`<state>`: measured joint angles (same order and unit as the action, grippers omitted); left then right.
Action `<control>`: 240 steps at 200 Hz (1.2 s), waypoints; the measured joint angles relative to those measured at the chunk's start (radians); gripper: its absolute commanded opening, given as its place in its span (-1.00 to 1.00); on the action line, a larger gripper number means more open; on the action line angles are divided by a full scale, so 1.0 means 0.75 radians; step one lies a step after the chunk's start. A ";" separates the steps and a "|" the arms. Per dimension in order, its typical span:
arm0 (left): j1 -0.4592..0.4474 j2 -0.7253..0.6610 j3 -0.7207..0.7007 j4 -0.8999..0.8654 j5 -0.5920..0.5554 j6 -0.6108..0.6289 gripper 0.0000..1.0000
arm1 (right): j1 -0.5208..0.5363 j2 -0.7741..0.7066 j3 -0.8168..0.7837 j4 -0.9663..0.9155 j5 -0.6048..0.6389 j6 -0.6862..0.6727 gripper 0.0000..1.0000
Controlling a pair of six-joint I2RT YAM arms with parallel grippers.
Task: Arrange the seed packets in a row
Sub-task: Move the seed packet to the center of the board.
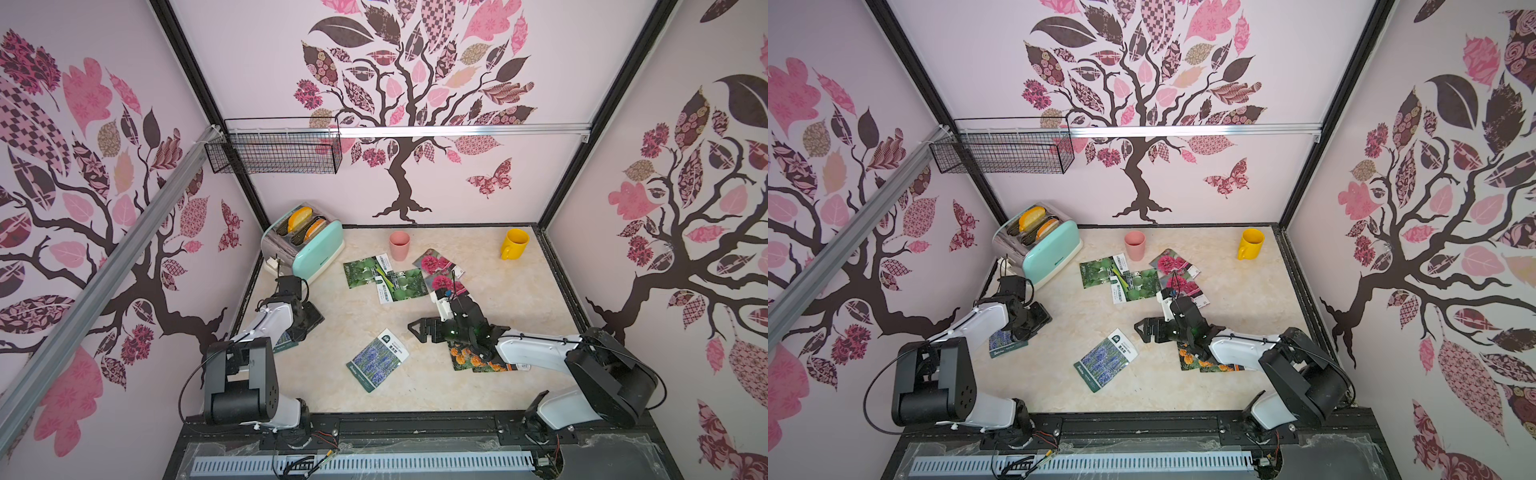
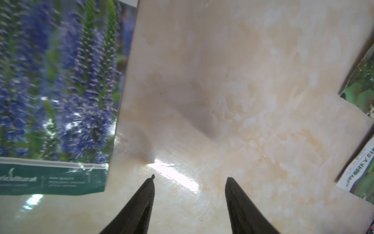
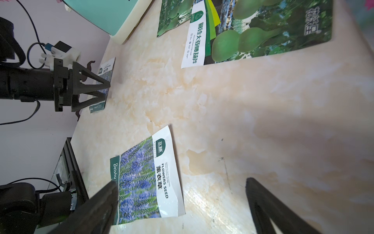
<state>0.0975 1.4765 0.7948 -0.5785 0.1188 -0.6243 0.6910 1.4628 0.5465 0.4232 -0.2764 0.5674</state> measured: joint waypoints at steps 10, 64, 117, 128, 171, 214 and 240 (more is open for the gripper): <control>0.001 0.023 0.000 0.013 0.016 -0.006 0.17 | 0.000 0.000 0.000 0.001 0.000 0.000 0.99; 0.079 0.067 -0.018 0.064 0.075 -0.059 0.12 | 0.000 0.000 0.000 0.001 -0.005 0.000 0.99; 0.207 -0.019 -0.106 0.112 0.068 -0.109 0.12 | 0.000 0.000 0.000 0.001 -0.008 -0.001 0.99; 0.212 -0.036 -0.121 0.112 0.052 -0.117 0.12 | 0.000 0.000 0.000 0.001 -0.008 -0.001 0.99; 0.217 -0.098 -0.158 0.066 -0.041 -0.157 0.12 | 0.000 0.000 0.000 0.001 -0.012 -0.001 0.99; 0.285 -0.146 -0.184 -0.033 -0.122 -0.175 0.12 | 0.000 0.001 0.000 0.001 -0.015 -0.001 0.99; 0.289 -0.166 -0.183 -0.063 -0.121 -0.165 0.14 | 0.000 0.001 0.000 -0.001 -0.017 -0.002 0.99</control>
<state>0.3141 1.3518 0.6575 -0.6254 0.0280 -0.7483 0.6910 1.4631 0.5465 0.4229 -0.2890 0.5663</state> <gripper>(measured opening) 0.561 0.995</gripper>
